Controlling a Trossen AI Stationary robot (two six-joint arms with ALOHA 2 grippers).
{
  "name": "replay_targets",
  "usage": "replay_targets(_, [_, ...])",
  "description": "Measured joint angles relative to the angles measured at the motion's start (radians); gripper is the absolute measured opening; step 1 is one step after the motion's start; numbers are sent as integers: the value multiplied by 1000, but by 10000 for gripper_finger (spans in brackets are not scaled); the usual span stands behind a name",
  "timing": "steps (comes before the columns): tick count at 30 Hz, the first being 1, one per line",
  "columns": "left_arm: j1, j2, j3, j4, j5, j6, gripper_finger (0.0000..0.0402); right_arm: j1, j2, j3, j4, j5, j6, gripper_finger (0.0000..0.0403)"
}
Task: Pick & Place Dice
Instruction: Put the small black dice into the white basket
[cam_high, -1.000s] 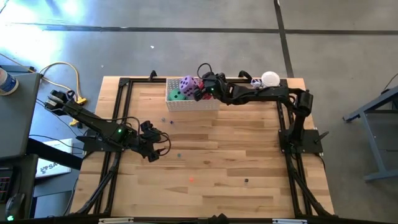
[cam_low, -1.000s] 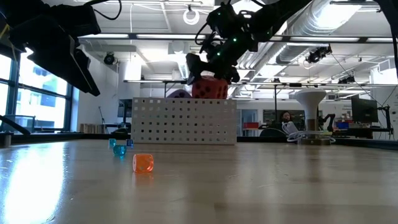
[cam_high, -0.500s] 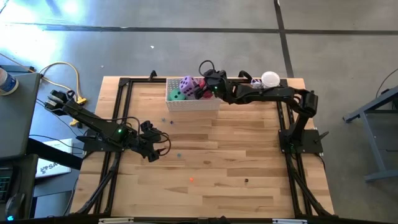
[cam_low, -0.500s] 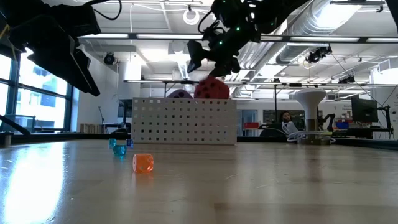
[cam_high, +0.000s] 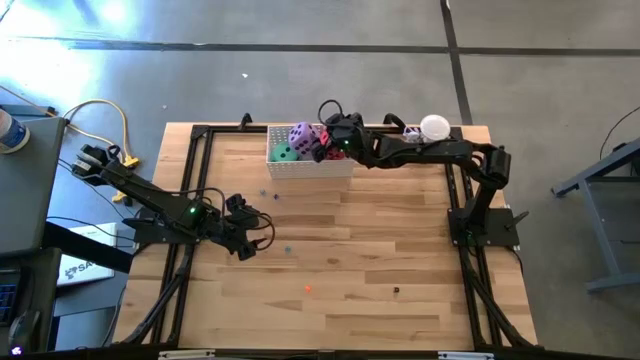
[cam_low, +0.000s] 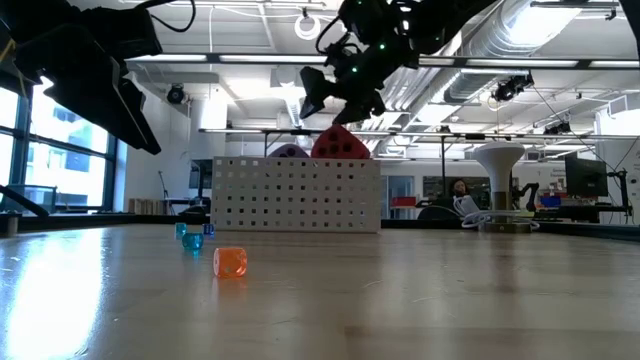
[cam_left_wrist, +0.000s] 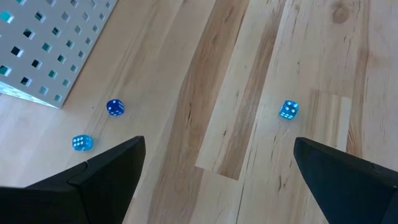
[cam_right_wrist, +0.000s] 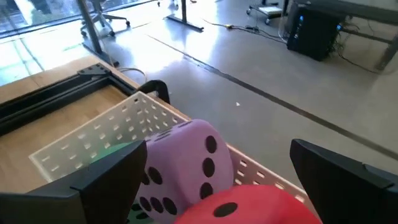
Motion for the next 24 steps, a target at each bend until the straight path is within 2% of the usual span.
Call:
replay_targets(8, [0, 0, 0, -4, 0, 0, 400, 93, -99, -1, -17, -125, -112, 388])
replay_targets(12, [0, 0, 0, -2, 0, -54, 400, 180, -200, -1, -152, -225, -242, 388])
replay_targets(14, [0, 0, 0, -3, 0, -75, 400, 227, -255, -1, -256, -238, -259, 388])
replay_targets(19, [0, 0, 0, 5, 0, -86, 400, 354, -361, -1, -501, -236, -196, 388])
replay_targets(24, [0, 0, 0, 4, -1, -127, 400, 506, -412, -32, -849, -346, 52, 388])
